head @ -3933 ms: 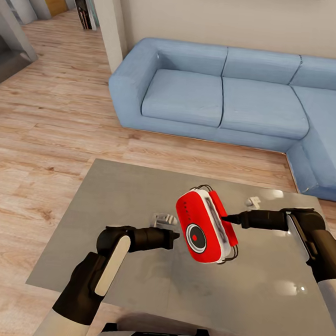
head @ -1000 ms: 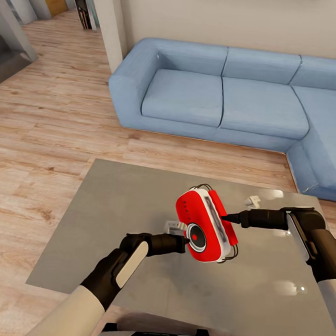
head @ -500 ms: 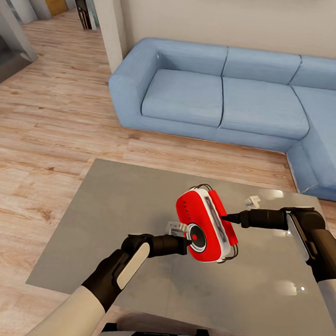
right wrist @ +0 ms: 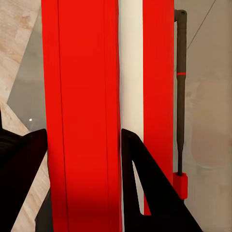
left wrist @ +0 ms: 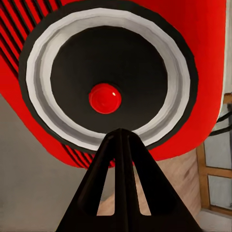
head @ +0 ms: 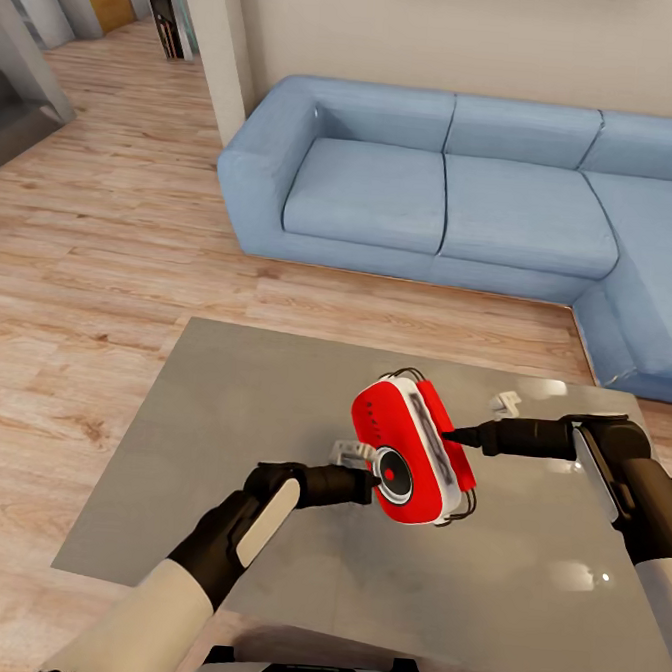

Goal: Turn on the radio receiver that's on the table in the living room.

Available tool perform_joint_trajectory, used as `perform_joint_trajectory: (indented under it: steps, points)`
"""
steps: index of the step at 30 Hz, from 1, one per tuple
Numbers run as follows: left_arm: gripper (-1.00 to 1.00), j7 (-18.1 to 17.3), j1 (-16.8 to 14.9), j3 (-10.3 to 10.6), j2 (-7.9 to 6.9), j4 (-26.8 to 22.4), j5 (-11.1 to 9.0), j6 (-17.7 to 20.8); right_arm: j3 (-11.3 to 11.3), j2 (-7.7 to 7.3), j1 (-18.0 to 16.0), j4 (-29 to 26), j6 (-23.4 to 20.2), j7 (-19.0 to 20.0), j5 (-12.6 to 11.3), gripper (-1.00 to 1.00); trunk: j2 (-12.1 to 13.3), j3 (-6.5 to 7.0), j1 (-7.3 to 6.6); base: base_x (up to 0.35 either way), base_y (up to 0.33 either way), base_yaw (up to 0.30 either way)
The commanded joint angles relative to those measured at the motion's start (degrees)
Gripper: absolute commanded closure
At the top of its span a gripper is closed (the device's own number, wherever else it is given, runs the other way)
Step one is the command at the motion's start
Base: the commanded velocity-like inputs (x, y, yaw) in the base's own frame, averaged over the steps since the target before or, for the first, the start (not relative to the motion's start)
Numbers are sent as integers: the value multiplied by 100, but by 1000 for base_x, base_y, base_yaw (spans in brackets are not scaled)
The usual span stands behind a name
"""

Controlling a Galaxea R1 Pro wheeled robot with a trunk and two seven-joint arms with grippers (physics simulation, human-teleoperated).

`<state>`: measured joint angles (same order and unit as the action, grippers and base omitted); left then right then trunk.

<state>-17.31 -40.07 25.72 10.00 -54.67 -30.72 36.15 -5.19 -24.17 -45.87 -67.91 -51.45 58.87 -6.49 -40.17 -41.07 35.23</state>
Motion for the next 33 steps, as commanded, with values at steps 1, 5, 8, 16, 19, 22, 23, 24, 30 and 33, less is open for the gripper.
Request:
perform_joint_trajectory:
  steps: [1,5,8,16,19,22,23,24,30,33]
  points:
    - [100,0,-6,1,0,6,-3,-1,0,0,-1,-3,-32,2,-55,100,0,0,0,0,0,0]
    - [100,0,-24,-1,0,24,-16,-165,0,-1,-1,-3,-32,2,-56,100,0,0,0,0,0,0]
    - [100,0,-26,-2,0,34,-26,-325,0,0,-1,-3,-32,2,-57,100,0,0,0,0,0,0]
    - [100,0,-27,-5,0,130,-22,-400,0,0,-1,-10,-32,2,-56,100,0,0,0,0,0,0]
    - [100,0,-27,-6,0,145,-22,-405,0,0,-1,-30,-32,3,-56,100,0,0,0,0,0,0]
    - [100,0,-27,-6,0,166,-22,-411,0,0,-1,-43,-32,6,-55,100,0,0,0,0,0,0]
    - [100,0,-27,-6,0,176,-22,-413,0,0,-1,-44,-32,6,-54,100,0,0,0,0,0,0]
    - [100,0,-27,-6,0,182,-22,-414,0,0,-1,-45,-32,4,-54,100,0,0,0,0,0,0]
    - [100,0,-27,-6,0,193,-18,-423,-1,0,-1,-46,-32,3,-56,100,0,0,0,0,0,0]
    - [100,0,-27,0,0,193,-15,-424,-6,0,-1,-47,-32,3,-55,100,0,0,0,0,0,0]
